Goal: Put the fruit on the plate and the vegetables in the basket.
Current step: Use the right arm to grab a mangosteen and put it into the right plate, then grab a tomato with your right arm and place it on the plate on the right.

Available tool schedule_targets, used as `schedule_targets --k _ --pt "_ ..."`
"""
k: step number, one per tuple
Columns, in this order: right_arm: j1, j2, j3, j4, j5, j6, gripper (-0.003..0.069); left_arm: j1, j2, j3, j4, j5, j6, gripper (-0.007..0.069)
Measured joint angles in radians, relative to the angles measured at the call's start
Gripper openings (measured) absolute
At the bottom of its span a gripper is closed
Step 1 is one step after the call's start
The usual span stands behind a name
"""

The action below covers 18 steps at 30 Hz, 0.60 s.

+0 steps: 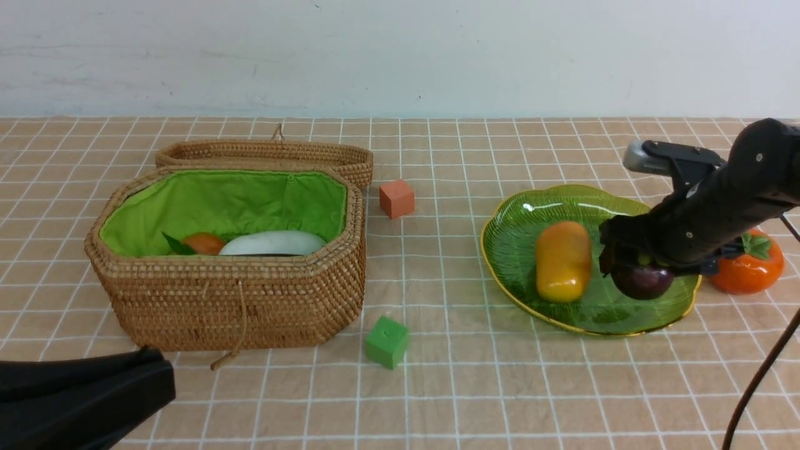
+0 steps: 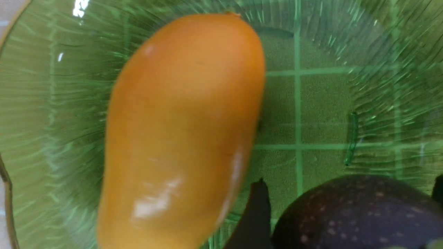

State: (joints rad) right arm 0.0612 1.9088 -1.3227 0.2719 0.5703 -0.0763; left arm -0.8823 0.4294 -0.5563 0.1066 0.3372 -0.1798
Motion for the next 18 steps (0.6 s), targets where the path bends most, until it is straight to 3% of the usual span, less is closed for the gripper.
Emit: schedule_targets --k 3,7,14,18 --pt "-0.004 -0.029 0.000 -0.018 0.028 0.000 0.0678 0.000 0.000 0.000 0.000 0.000 0.000 0.0022" --pt "-0.034 -0.088 -0.001 -0.035 0.061 0.004 0.0673 0.000 0.000 0.000 0.000 -0.001 0.000 0.0022" --pt "-0.289 -0.151 -0.007 -0.029 0.126 0.094 0.0568 0.000 0.000 0.000 0.000 -0.009 0.000 0.0029" --pt "-0.386 -0.121 -0.007 0.022 0.103 0.094 0.0559 0.000 0.000 0.000 0.000 -0.009 0.000 0.0029"
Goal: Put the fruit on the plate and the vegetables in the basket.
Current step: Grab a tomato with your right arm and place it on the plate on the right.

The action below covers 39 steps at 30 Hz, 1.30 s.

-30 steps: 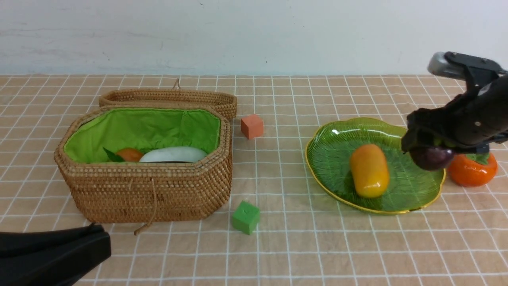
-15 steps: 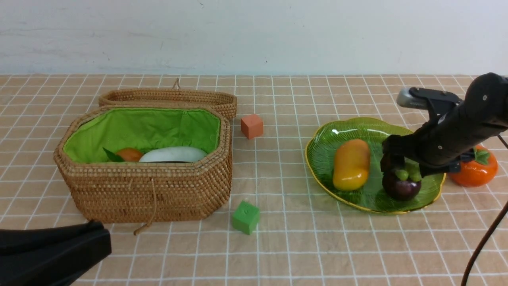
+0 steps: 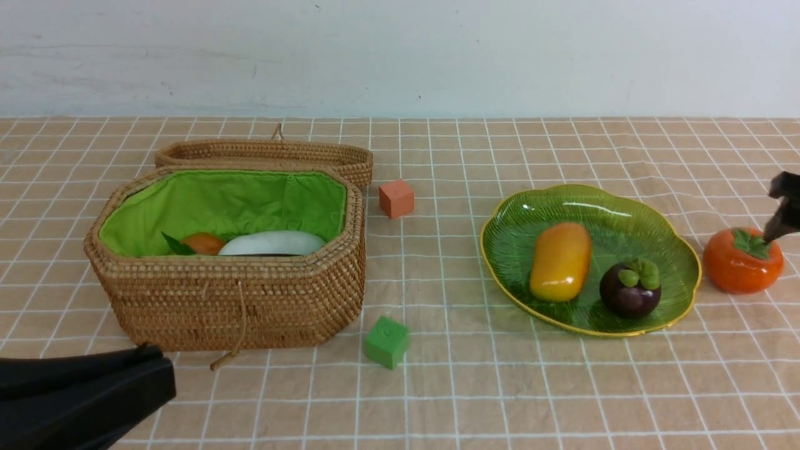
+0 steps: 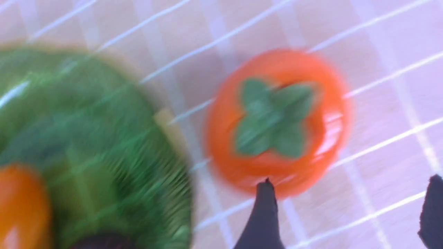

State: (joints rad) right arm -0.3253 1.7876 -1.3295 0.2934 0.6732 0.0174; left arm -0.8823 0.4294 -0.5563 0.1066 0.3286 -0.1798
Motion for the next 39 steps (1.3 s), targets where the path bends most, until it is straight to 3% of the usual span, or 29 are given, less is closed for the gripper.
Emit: schedule_targets --k 4,13,17,29,33,39 --pt "-0.075 0.064 0.000 0.120 -0.059 -0.059 0.0584 0.000 0.000 0.000 0.000 0.005 0.000 0.0034" --pt "-0.092 0.214 -0.017 0.584 -0.083 -0.443 0.0611 0.000 0.000 0.000 0.000 0.022 0.000 0.0039" --pt "-0.092 0.243 -0.022 0.654 -0.090 -0.498 0.0611 0.000 0.000 0.000 0.000 0.022 0.000 0.0040" --pt "-0.027 0.267 -0.029 0.672 -0.123 -0.525 0.0581 0.000 0.000 0.000 0.013 0.021 0.000 0.0057" --pt "-0.023 0.267 -0.030 0.672 -0.121 -0.533 0.0504 0.000 0.000 0.000 0.013 0.021 0.000 0.0057" --pt "-0.054 0.172 -0.023 0.531 -0.100 -0.534 0.0504 0.000 0.000 0.000 0.017 0.019 0.000 0.0064"
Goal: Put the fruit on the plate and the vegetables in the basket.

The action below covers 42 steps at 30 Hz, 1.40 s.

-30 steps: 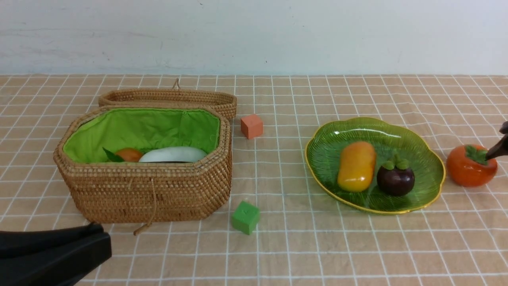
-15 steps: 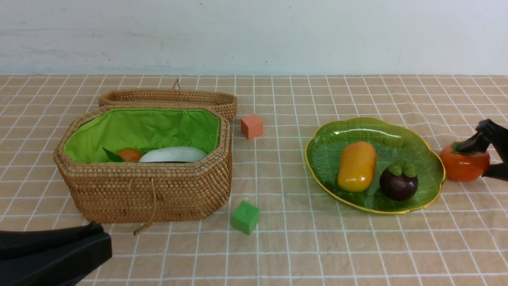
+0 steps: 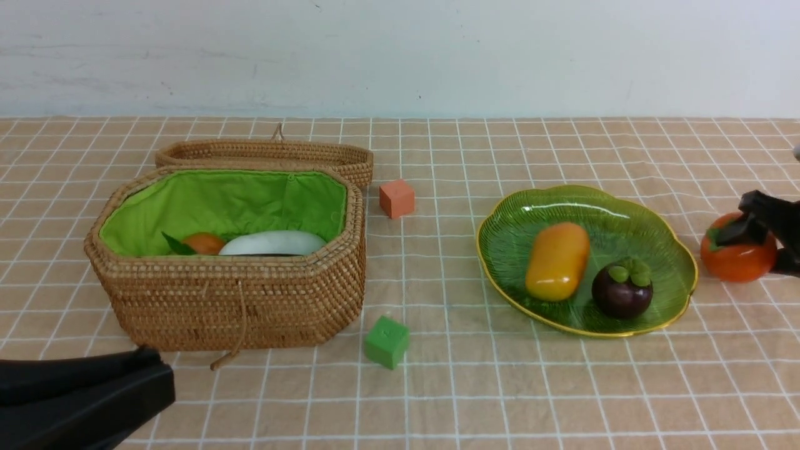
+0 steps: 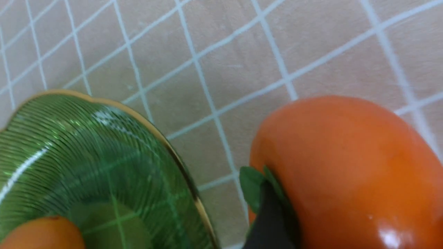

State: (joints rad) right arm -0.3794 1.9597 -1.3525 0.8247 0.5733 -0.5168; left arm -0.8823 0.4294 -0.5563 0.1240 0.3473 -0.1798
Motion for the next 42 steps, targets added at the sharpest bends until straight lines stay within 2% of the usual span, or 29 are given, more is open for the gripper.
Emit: schedule_targets --k 3,8,11,14,21,26,30,34,37,38,40,41,42 --pt "-0.008 -0.103 0.000 -0.011 0.038 0.022 0.0504 0.000 0.000 0.000 0.001 -0.020 0.000 0.0069" --pt "0.081 -0.190 -0.001 0.061 0.067 -0.006 0.0504 0.000 0.000 0.000 0.007 -0.068 0.000 0.0071" --pt "0.205 -0.162 -0.001 0.084 0.018 -0.063 0.0504 0.000 0.000 0.000 0.041 -0.068 0.000 0.0071" --pt "0.270 -0.116 -0.001 0.087 -0.057 -0.077 0.0504 0.000 0.000 0.000 0.074 -0.057 -0.002 0.0071" --pt "0.335 -0.025 -0.001 0.091 -0.152 -0.079 0.0513 0.000 0.000 0.000 0.101 -0.049 -0.052 0.0071" --pt "0.339 -0.014 0.000 0.076 -0.158 -0.079 0.0659 0.000 0.000 0.000 0.101 -0.049 -0.059 0.0071" --pt "0.338 -0.035 0.000 0.012 -0.122 -0.075 0.0676 0.000 0.000 0.000 0.101 -0.048 -0.067 0.0071" --pt "0.311 -0.134 0.001 -0.099 0.013 0.020 0.0622 0.000 0.000 0.000 0.100 -0.048 -0.077 0.0074" --pt "0.258 -0.280 0.001 -0.217 0.208 0.148 0.0500 0.000 0.000 0.000 0.108 -0.048 -0.078 0.0076" --pt "0.255 -0.299 0.001 -0.233 0.221 0.160 0.0491 0.000 0.000 0.000 0.109 -0.048 -0.078 0.0077" --pt "0.229 -0.404 0.012 -0.307 0.331 0.209 0.0395 0.000 0.000 0.000 0.112 -0.048 -0.078 0.0078" --pt "0.227 -0.415 0.015 -0.307 0.340 0.209 0.0385 0.000 0.000 0.000 0.112 -0.048 -0.078 0.0079" --pt "0.216 -0.495 0.045 -0.358 0.405 0.237 0.0302 0.000 0.000 0.000 0.114 -0.043 -0.078 0.0078"
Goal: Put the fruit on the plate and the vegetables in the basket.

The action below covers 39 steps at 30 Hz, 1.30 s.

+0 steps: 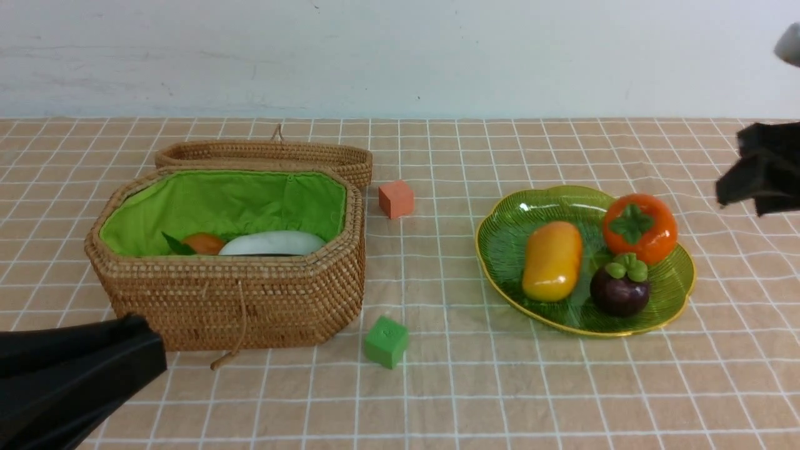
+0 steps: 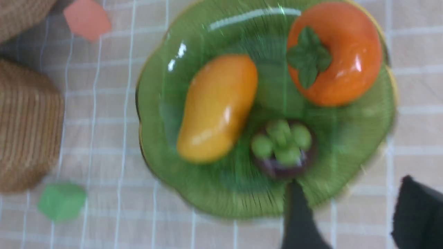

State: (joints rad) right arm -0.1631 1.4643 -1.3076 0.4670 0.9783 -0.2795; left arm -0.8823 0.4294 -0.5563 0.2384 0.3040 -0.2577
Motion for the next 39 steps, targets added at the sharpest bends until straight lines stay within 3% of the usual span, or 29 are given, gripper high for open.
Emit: schedule_targets --k 3,9,13,17,21,26,32,39 --pt "-0.005 -0.230 0.108 -0.081 0.068 0.032 0.0141 0.000 0.000 0.000 0.001 0.048 -0.001 0.0077" --pt "-0.005 -0.614 0.314 -0.158 0.105 0.044 0.0015 0.000 -0.033 0.039 -0.025 0.096 -0.059 0.0012" --pt "-0.005 -0.865 0.418 -0.173 0.128 0.065 0.0003 0.000 -0.113 0.120 -0.031 0.069 -0.095 -0.0013" --pt "-0.005 -1.201 0.539 -0.205 0.137 0.162 0.0003 0.000 -0.272 0.240 -0.033 -0.006 -0.133 -0.0013" --pt "-0.005 -1.360 0.618 -0.250 0.133 0.234 0.0003 0.000 -0.354 0.305 -0.029 -0.026 -0.136 -0.0013" --pt "0.026 -1.394 0.740 -0.261 0.000 0.287 0.0003 0.000 -0.367 0.338 -0.028 -0.026 -0.139 -0.0013" --pt "0.124 -1.394 0.915 -0.268 -0.312 0.303 0.0008 0.000 -0.367 0.368 -0.028 -0.023 -0.139 -0.0013" --pt "0.145 -1.394 1.081 -0.273 -0.393 0.306 0.0016 -0.001 -0.367 0.376 -0.026 0.014 -0.139 -0.0013"
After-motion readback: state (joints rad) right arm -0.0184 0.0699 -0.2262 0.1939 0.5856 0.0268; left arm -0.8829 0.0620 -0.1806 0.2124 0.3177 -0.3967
